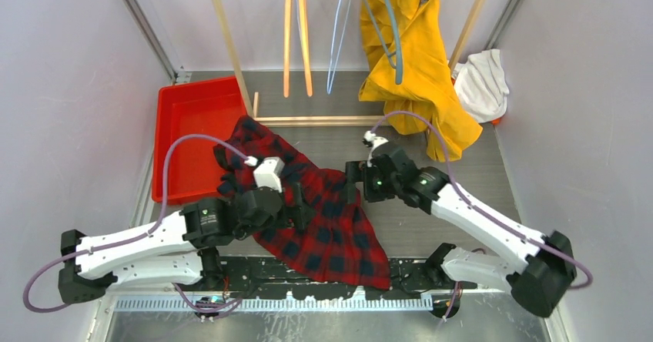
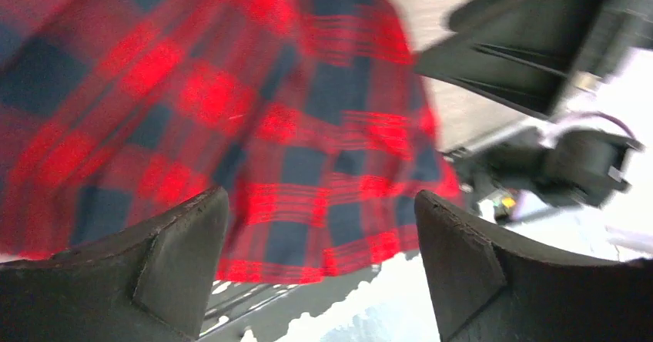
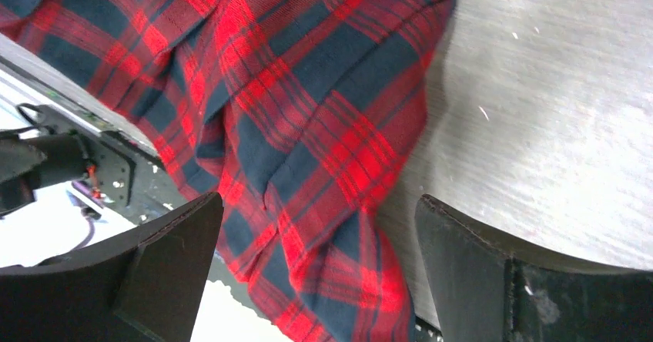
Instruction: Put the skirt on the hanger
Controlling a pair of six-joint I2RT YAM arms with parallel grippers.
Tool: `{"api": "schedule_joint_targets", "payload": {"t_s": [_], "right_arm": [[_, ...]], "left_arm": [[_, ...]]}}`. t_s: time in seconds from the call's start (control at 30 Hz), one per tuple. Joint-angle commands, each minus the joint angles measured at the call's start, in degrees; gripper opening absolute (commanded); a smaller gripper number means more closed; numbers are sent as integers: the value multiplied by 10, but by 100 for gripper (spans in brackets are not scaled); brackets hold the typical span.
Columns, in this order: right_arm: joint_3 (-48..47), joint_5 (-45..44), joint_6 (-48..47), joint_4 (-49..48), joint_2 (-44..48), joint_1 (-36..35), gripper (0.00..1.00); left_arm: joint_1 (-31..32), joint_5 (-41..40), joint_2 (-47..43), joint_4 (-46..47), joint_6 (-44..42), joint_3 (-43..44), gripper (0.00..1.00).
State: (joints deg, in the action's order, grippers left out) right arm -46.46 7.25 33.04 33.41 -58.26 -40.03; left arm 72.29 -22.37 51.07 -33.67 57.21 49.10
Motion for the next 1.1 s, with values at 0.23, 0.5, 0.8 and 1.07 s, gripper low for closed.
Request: {"api": "schedule_joint_targets", "payload": {"t_s": [0.23,0.5,0.8,1.07], "right_arm": [[-124,-119,-124,-220,-245,-80,100],[-198,-49,-177,-286,-420,-82,100],[-175,-76,-176,-274,-388,-84,2],[-102,-156,-170,-197,-52,-84,1]], "left_arm": [[-93,-83,-133,-205,132,-84,99],[-96,-98,-165,-248,145,-84,99],[-98,-125,-192,-284,166,-88,99],[-102,-141,-171,-298,167,-71,99]]}}
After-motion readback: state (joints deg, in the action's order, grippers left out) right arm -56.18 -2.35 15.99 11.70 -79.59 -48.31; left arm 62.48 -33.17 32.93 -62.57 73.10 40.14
